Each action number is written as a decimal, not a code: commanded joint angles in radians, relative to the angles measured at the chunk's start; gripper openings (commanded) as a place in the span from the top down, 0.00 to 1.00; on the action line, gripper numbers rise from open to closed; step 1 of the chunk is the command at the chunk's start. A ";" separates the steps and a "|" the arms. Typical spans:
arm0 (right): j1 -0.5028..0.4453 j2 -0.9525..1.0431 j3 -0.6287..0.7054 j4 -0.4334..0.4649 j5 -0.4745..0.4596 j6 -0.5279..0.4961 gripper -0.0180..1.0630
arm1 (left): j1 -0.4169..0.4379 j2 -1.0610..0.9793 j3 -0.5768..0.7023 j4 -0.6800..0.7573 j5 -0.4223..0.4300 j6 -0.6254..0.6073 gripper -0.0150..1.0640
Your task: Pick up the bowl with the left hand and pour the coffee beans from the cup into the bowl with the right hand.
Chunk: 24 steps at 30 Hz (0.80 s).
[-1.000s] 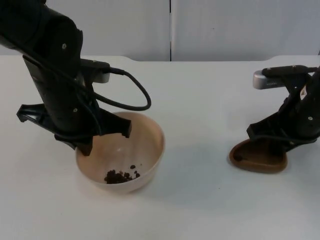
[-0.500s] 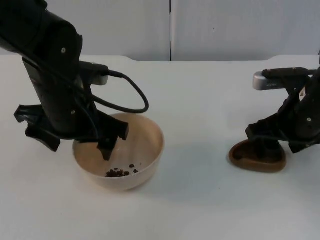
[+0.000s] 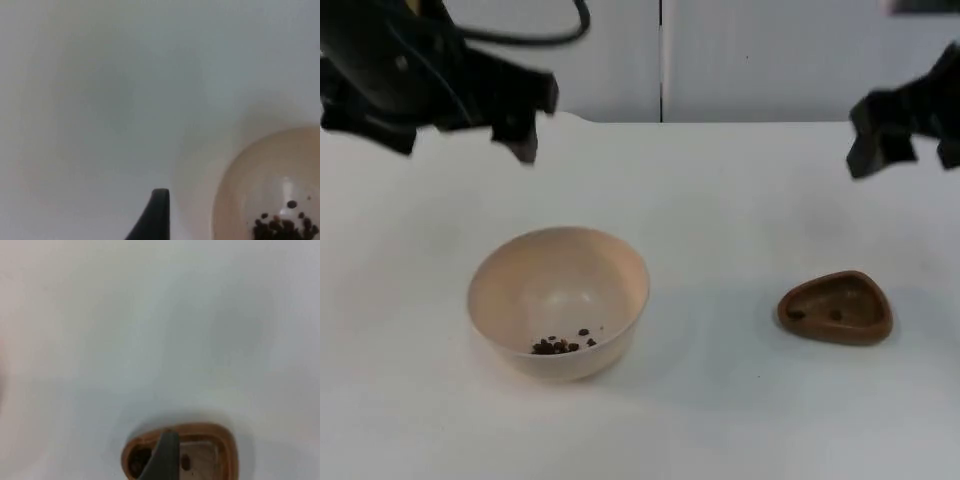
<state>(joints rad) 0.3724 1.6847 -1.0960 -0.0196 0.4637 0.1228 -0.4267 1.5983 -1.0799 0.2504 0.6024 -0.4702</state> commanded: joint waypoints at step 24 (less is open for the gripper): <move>0.001 -0.577 0.001 0.004 0.253 -0.037 0.28 | -0.002 -0.567 0.008 -0.002 0.091 0.022 0.18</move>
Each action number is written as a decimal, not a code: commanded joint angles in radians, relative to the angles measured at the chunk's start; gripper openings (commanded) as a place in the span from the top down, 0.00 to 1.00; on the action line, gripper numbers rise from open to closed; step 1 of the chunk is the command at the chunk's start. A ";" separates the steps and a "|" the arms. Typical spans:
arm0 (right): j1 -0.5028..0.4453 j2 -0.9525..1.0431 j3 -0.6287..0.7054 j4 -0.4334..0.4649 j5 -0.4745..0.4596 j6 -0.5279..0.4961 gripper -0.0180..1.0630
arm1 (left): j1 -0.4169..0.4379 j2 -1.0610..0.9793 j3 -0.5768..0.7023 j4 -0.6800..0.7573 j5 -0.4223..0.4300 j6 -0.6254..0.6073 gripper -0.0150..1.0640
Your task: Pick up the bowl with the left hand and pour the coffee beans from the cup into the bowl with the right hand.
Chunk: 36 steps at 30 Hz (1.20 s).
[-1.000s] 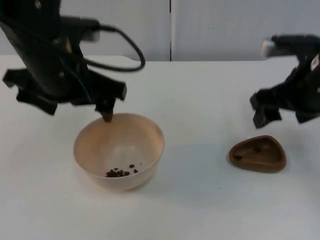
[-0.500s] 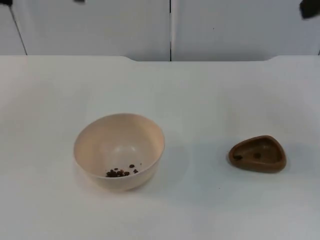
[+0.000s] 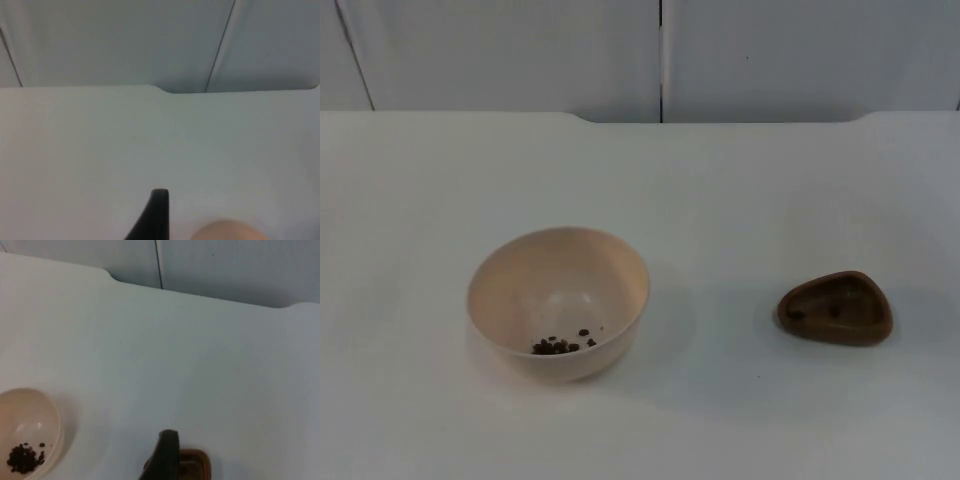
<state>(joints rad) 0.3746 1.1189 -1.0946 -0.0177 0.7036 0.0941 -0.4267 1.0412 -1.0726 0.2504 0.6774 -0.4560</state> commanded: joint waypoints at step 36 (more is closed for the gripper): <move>-0.001 -0.681 0.396 0.029 0.136 -0.068 0.28 | -0.002 -0.641 0.314 -0.154 0.205 0.290 0.18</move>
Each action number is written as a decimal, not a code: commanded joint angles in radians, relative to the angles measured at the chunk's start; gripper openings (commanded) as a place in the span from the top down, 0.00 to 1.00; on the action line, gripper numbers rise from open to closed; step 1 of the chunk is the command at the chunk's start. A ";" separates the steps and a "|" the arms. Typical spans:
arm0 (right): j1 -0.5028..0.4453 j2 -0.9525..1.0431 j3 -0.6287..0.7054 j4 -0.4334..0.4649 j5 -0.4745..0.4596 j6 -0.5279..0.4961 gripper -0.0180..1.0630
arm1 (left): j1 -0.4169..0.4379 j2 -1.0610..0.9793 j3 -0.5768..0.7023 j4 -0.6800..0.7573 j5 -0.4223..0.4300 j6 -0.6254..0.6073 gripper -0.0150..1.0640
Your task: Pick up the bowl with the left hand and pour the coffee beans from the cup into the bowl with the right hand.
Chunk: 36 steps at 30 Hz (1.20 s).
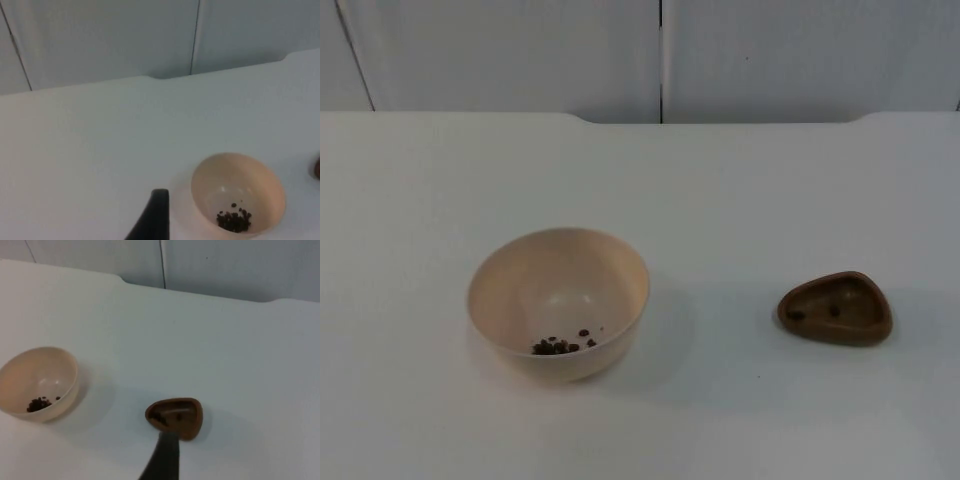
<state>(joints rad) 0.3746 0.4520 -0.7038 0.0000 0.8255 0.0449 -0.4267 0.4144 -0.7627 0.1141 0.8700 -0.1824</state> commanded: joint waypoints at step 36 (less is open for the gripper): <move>-0.001 -0.452 0.189 0.046 0.256 -0.142 0.28 | -0.002 -0.374 0.140 -0.072 0.224 0.102 0.18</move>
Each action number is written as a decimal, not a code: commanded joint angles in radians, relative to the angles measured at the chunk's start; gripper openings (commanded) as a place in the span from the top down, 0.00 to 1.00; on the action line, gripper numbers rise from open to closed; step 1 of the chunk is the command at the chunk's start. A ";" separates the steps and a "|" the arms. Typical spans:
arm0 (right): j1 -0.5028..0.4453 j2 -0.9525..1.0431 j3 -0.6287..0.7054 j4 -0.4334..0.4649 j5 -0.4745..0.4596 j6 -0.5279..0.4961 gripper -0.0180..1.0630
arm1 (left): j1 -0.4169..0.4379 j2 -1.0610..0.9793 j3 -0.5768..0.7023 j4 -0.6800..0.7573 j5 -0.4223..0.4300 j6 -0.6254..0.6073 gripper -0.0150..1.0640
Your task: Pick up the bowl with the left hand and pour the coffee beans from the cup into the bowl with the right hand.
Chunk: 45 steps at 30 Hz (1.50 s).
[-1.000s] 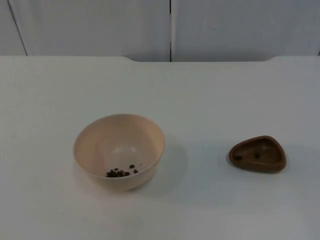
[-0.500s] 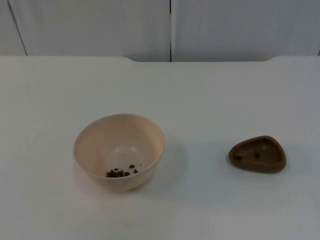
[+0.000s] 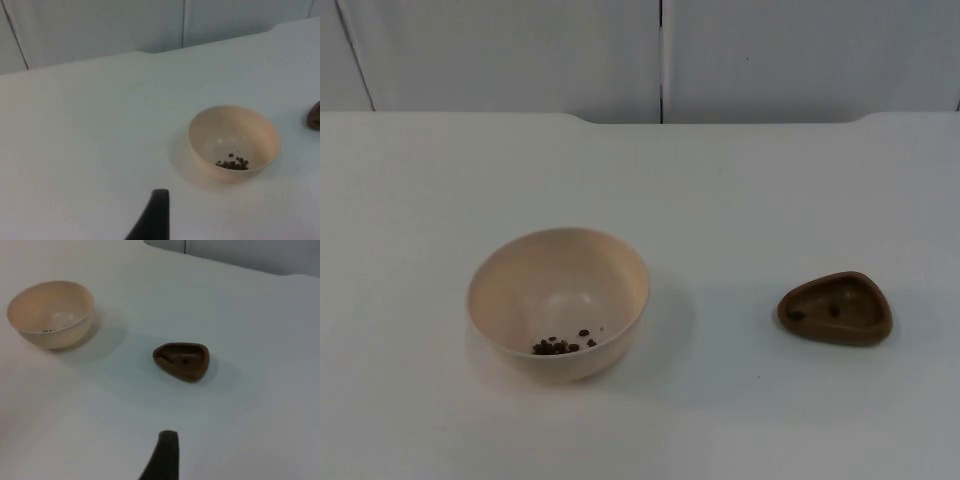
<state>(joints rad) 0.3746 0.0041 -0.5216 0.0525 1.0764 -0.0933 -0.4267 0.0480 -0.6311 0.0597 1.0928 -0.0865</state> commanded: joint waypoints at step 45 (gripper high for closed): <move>-0.001 -0.004 0.006 0.000 0.005 -0.004 0.05 | -0.002 -0.048 0.136 -0.103 -0.018 0.111 0.15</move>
<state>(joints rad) 0.3746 0.0041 -0.5173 0.0525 1.0819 -0.0933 -0.4267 0.0036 -0.4994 -0.0334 1.0869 0.0216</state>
